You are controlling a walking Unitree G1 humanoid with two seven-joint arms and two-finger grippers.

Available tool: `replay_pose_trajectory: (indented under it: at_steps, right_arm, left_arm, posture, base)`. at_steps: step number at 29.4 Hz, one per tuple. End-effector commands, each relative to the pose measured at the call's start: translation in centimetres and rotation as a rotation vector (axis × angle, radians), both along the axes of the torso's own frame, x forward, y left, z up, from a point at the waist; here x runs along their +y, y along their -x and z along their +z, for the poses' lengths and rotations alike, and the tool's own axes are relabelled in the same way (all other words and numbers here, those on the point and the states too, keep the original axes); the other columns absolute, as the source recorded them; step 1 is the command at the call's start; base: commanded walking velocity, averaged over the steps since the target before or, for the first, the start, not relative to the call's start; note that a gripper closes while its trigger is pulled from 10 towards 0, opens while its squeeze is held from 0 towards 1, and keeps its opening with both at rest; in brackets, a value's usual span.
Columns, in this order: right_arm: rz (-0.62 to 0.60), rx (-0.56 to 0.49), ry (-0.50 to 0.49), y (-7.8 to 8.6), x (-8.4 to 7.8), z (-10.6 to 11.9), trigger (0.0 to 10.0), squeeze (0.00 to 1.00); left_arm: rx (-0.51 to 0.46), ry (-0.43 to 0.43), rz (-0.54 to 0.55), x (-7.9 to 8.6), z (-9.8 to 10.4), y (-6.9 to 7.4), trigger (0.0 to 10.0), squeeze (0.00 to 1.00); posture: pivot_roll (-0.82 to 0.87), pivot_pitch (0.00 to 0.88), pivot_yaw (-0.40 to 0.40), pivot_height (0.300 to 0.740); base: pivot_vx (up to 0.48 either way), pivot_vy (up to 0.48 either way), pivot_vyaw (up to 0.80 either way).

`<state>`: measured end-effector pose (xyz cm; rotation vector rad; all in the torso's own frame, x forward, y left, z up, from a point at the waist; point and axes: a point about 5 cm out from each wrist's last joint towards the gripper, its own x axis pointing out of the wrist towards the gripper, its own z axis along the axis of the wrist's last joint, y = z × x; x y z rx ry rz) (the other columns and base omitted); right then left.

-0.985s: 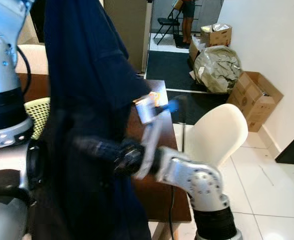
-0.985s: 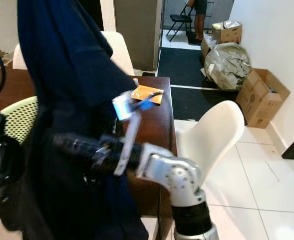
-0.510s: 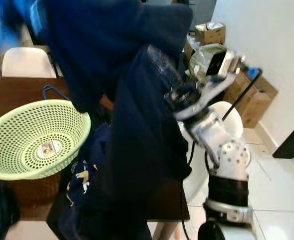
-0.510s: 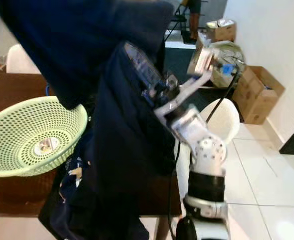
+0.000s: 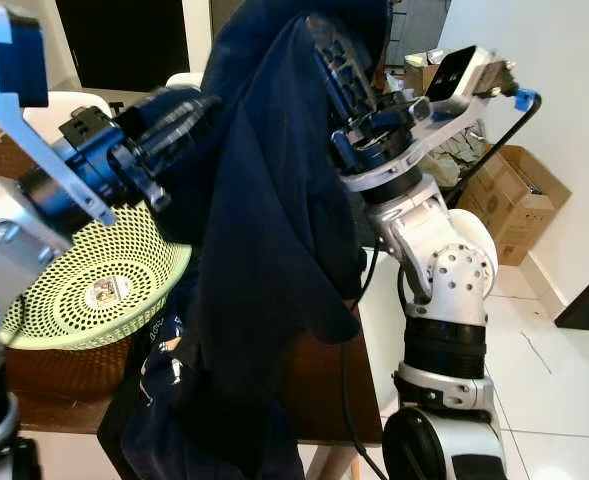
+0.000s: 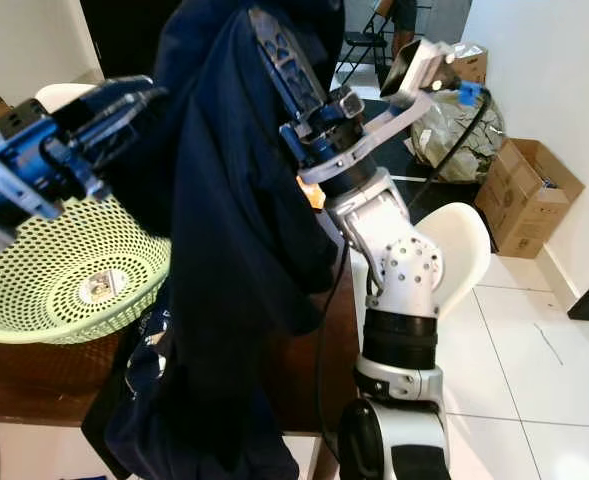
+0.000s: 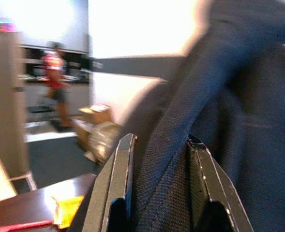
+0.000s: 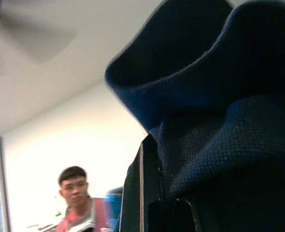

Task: Hang hanger

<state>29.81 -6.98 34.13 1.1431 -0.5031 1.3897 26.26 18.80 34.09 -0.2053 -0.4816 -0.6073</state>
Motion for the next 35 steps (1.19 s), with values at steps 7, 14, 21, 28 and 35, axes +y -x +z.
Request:
replay_pose_trajectory:
  at_steps: [7,14,21,28,35]
  right_arm:
    - [0.045,-0.07,-0.028,1.0,0.2,1.0,0.0,0.0]
    - [0.029,-0.073,-0.034,0.9,-0.1,1.1,0.0,0.0]
    - [-0.011,-0.068,-0.029,0.3,-1.0,1.1,0.0,0.0]
    - [-0.03,-0.064,-0.02,-0.1,-1.4,1.0,0.0,0.0]
    - [-0.001,-0.088,-0.032,0.0,-1.5,1.1,0.0,0.0]
  left_arm:
    - [0.014,0.01,-0.155,-2.7,-0.9,1.0,10.0,1.0]
    - [0.016,-0.196,-0.481,-4.9,-1.8,5.1,10.0,1.0]
    - [0.178,-0.517,-0.363,-1.8,-3.1,7.0,10.0,1.0]
    - [0.098,-0.569,-0.062,1.9,0.3,6.6,10.0,1.0]
    - [0.074,-0.376,0.313,4.8,1.6,3.5,10.0,0.0]
  posture:
    - [0.16,0.0,-0.053,0.74]
    - [0.16,0.0,-0.051,0.74]
    - [0.18,0.0,-0.059,0.74]
    - [0.19,0.0,-0.069,0.74]
    - [0.19,0.0,-0.068,0.74]
  base:
    - [0.0,0.0,0.0]
    - [0.0,0.0,0.0]
    - [0.0,0.0,0.0]
    - [0.0,0.0,0.0]
    - [0.0,0.0,0.0]
